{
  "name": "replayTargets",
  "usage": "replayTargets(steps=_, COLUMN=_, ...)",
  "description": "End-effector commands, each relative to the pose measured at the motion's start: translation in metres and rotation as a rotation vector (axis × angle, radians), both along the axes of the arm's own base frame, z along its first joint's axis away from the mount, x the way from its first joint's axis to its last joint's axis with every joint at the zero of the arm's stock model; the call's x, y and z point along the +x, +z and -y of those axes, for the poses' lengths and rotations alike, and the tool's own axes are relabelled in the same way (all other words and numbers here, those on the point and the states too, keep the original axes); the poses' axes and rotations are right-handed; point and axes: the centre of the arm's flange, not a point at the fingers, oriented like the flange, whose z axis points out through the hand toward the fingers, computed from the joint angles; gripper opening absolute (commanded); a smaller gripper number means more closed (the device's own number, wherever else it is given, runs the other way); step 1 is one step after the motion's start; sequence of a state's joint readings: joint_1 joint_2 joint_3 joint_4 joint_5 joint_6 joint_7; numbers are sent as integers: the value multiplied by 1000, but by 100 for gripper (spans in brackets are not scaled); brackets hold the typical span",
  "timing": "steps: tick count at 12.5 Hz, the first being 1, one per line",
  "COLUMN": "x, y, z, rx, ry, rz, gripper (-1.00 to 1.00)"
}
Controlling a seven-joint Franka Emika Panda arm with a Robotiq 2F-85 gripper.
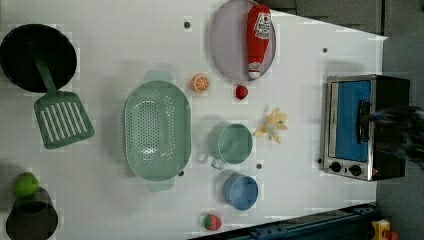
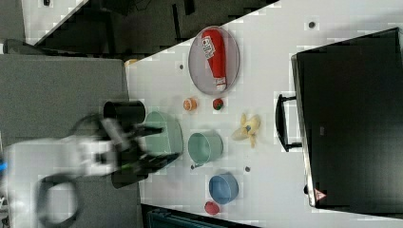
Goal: Pick banana from table and place on oven.
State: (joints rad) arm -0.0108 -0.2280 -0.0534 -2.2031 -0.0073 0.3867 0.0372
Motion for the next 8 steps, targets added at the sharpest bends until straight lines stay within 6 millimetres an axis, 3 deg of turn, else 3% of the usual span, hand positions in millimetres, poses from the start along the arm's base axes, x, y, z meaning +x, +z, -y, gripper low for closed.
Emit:
replayTargets(steps=1, x=12, y=-64, z=0, rx=-14, ry=32, rz=-4, gripper=100)
replayTargets(steps=4, x=17, y=-138, z=-1, rx=-21, ry=35, rz=51, gripper=100)
replayTargets(steps=8, x=9, y=-229, z=0, rx=-23, ry=36, rz=0, gripper=100)
